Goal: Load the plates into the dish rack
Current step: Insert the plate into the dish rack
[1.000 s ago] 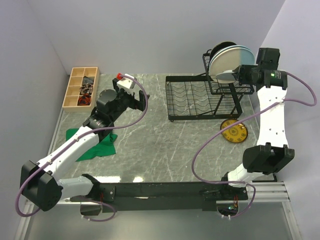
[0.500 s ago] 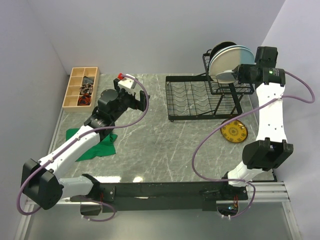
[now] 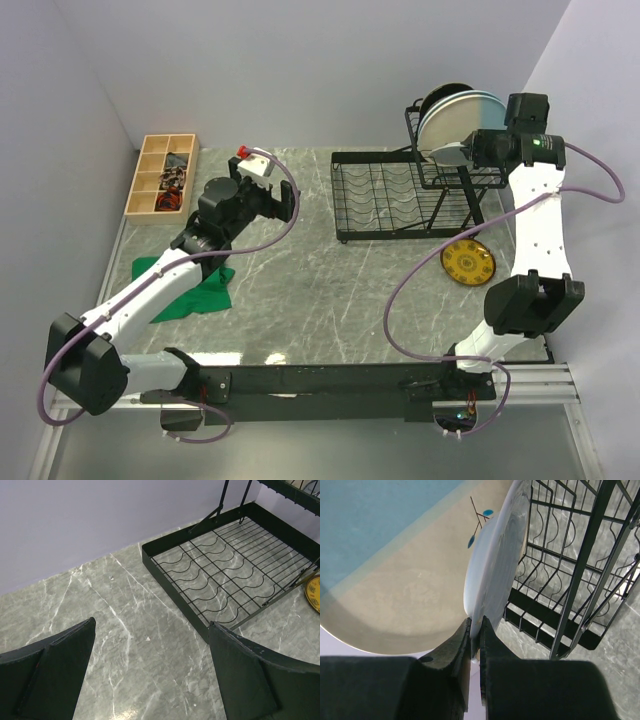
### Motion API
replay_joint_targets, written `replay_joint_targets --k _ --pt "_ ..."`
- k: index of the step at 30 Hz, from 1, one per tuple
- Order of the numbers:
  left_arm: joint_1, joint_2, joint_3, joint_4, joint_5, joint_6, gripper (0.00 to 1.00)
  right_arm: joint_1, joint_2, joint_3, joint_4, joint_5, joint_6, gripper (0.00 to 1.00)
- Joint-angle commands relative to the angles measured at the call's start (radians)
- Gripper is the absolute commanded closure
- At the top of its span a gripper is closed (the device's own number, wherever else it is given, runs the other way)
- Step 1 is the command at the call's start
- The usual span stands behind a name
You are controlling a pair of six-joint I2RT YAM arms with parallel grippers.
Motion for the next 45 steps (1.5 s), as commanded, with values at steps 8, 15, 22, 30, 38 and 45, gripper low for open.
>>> replay_joint_targets --k 8,15,22,30,38,45 --pt "0.007 0.012 0.055 0.029 -0.001 -0.012 0.01 0.006 0.021 0.09 0.075 0.016 -0.042 1.0" --pt "0.007 0.019 0.059 0.036 -0.001 -0.015 0.0 0.012 0.006 0.103 0.079 0.013 -0.084 1.0" --pt "0.008 0.027 0.062 0.036 0.001 -0.011 0.0 0.014 0.018 0.09 0.094 0.002 -0.111 1.0" --pt "0.01 0.01 0.043 0.039 0.001 -0.028 0.01 0.016 0.051 0.106 0.111 -0.006 -0.142 1.0" --pt "0.01 0.018 0.05 0.037 -0.024 -0.023 0.0 0.012 0.051 0.085 0.111 0.003 -0.128 0.96" --pt "0.012 0.027 0.058 0.036 -0.019 -0.023 0.01 0.012 0.046 0.061 0.132 -0.009 -0.136 0.63"
